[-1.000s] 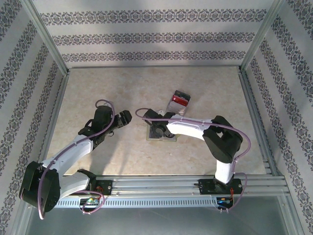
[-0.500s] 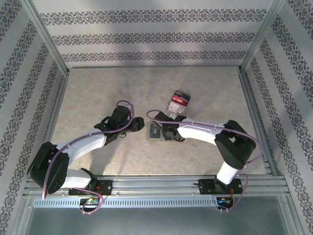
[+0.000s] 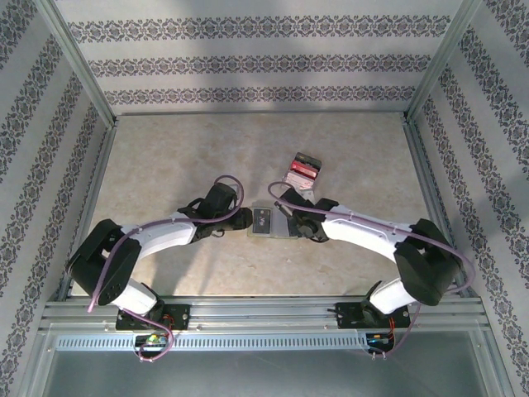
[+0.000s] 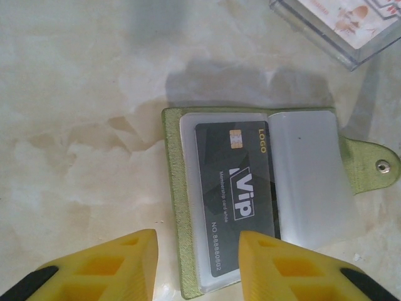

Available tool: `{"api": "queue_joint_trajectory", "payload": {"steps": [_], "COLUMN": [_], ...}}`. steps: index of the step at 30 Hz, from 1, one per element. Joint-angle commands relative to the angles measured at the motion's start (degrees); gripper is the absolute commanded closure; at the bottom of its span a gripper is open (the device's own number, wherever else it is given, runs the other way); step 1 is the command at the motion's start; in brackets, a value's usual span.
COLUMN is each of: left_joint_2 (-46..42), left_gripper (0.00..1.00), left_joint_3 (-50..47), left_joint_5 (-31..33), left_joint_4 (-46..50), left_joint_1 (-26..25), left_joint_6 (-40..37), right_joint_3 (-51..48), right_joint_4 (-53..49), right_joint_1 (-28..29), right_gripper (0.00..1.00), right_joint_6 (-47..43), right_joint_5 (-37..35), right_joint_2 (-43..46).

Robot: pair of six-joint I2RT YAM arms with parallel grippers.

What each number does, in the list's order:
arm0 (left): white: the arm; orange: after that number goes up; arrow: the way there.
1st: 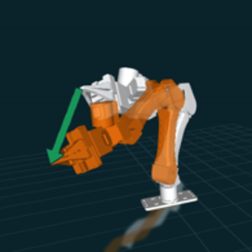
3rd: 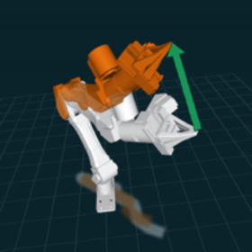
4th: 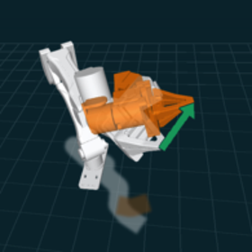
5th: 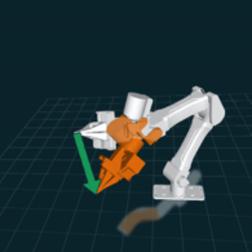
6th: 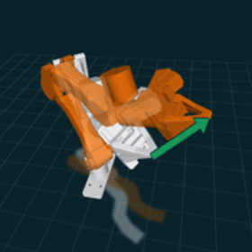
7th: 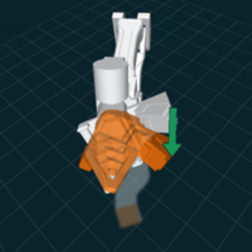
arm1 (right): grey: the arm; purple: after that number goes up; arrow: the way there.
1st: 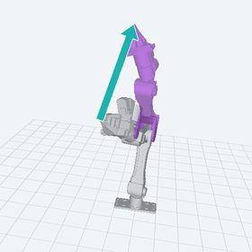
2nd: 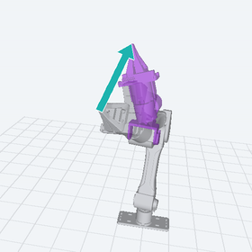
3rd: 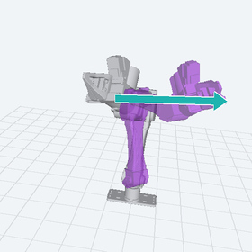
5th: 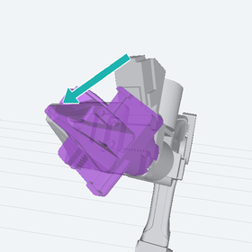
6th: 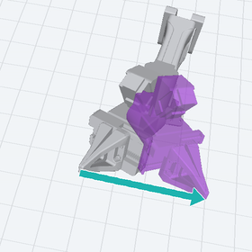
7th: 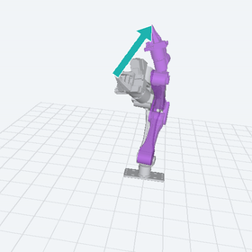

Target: Take the credit cards out of the card holder

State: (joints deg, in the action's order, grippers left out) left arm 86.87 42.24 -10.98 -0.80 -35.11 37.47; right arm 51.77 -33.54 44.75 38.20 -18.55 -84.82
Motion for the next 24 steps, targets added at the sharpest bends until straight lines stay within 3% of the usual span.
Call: {"api": "queue_joint_trajectory", "payload": {"steps": [1, 9, 18, 24], "left_joint_2": [1.37, 2.15, 5.29, 6.86], "left_gripper": [0.64, 0.73, 0.88, 0.99], "left_joint_3": [1.76, 1.38, -0.17, -0.34], "left_joint_5": [-1.02, -1.17, -0.86, 0.0], "left_joint_4": [-1.83, -4.12, -8.12, -8.7], "left_joint_1": [-1.26, -2.5, -2.68, -2.59], "left_joint_6": [-1.26, -0.32, 2.07, 1.99], "right_joint_3": [-0.53, 0.09, 0.08, 0.87], "right_joint_4": [0.25, 8.8, 21.81, 24.35], "right_joint_1": [-0.79, -3.45, -4.88, -5.35], "right_gripper": [0.5, 0.5, 0.59, 0.66], "right_joint_6": [1.44, 1.65, 5.33, 5.92], "right_joint_5": [1.13, 13.33, 28.89, 31.94], "right_joint_2": [4.09, 6.92, -2.13, -7.73]}}
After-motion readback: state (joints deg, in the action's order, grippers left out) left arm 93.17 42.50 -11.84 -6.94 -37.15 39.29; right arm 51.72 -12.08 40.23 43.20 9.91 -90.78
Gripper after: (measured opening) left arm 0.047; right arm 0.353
